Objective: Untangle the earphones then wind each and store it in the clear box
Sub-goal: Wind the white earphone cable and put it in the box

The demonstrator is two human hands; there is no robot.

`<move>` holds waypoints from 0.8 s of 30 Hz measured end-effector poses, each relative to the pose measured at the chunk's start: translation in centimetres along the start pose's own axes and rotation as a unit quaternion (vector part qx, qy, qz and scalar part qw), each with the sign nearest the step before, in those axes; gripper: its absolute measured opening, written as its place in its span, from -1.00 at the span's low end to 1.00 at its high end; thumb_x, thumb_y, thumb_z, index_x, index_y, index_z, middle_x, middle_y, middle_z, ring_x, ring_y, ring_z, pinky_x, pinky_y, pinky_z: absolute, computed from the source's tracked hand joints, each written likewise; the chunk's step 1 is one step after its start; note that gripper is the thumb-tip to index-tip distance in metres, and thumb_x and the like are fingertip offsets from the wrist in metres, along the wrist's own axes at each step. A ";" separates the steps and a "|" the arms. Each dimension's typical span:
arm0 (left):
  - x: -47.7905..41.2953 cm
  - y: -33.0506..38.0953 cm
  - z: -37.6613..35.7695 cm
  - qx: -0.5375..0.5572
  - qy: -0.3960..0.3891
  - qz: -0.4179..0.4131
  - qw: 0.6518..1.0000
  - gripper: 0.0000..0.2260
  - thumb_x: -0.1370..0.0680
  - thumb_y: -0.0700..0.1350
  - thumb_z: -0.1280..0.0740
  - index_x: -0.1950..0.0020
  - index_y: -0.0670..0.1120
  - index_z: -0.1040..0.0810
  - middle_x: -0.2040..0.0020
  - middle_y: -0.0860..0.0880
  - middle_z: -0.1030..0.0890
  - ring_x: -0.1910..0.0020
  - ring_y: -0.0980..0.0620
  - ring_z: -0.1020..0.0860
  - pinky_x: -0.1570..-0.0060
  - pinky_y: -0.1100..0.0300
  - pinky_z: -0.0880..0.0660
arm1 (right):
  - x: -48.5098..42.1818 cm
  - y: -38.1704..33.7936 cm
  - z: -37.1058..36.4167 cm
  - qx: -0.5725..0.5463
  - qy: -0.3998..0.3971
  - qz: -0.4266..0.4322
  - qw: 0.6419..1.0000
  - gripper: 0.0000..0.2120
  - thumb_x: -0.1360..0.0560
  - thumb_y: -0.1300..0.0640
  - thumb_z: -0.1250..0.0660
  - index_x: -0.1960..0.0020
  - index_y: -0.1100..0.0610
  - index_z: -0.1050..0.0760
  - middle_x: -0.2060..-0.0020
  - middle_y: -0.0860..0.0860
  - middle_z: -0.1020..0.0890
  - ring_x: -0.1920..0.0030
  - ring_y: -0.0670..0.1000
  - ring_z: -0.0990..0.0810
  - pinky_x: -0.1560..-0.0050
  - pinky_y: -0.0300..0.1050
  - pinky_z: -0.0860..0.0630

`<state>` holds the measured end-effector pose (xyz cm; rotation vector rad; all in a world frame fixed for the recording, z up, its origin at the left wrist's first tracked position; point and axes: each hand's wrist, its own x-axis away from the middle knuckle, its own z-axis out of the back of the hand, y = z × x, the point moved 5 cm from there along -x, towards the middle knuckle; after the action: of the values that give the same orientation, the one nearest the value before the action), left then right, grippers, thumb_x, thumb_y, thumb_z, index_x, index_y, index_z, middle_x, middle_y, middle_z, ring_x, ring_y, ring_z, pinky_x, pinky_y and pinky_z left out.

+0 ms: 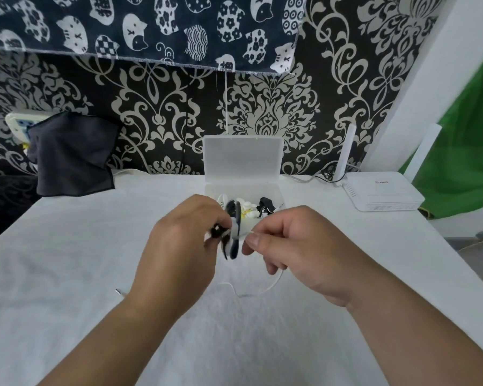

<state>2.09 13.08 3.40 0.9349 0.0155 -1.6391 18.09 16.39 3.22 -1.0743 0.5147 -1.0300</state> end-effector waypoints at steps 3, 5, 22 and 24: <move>0.0 0.5 -0.6 0.034 -0.053 -0.014 0.998 -0.65 -0.30 -0.43 -0.54 0.16 0.00 -0.63 0.14 0.16 -0.59 0.14 0.18 -0.53 0.15 0.50 -0.40 | 0.0 -0.6 1.3 0.045 0.060 0.039 0.996 -0.84 -0.52 0.13 -0.41 0.21 0.13 -0.67 0.42 0.10 -0.55 0.36 0.06 -0.52 0.24 -0.02 -0.46; -0.1 0.5 -0.6 0.080 -0.073 0.006 0.994 -0.63 -0.32 -0.42 -0.54 0.17 0.06 -0.62 0.13 0.17 -0.61 0.10 0.16 -0.58 0.10 0.38 -0.47 | 0.1 -0.7 2.2 0.073 0.103 0.053 0.991 -0.85 -0.51 0.15 -0.42 0.22 0.11 -0.68 0.39 0.04 -0.60 0.38 -0.04 -0.49 0.30 -0.21 -0.42; 0.5 1.5 -1.4 0.263 -0.185 0.001 0.947 -0.51 -0.43 -0.46 -0.44 -0.06 0.15 -0.69 0.02 0.11 -0.54 -0.02 -0.01 -0.60 -0.12 0.14 -0.55 | -0.9 1.6 3.2 -0.049 0.111 0.015 0.993 -0.93 -0.48 0.17 -0.48 0.18 0.08 -0.67 0.38 -0.06 -0.63 0.32 -0.16 -0.54 0.22 -0.31 -0.44; 0.3 1.2 -1.3 0.292 -0.164 0.019 0.942 -0.51 -0.42 -0.49 -0.43 -0.02 0.12 -0.70 0.03 0.10 -0.55 -0.01 -0.03 -0.60 -0.12 0.20 -0.54 | -0.9 1.6 3.5 -0.085 0.122 0.020 0.989 -0.95 -0.46 0.21 -0.49 0.15 0.09 -0.67 0.34 -0.05 -0.65 0.31 -0.15 -0.56 0.26 -0.38 -0.44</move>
<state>3.76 13.11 2.90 1.0722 -0.7488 -1.7773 21.04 19.01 3.20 -1.0883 0.8316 -1.1025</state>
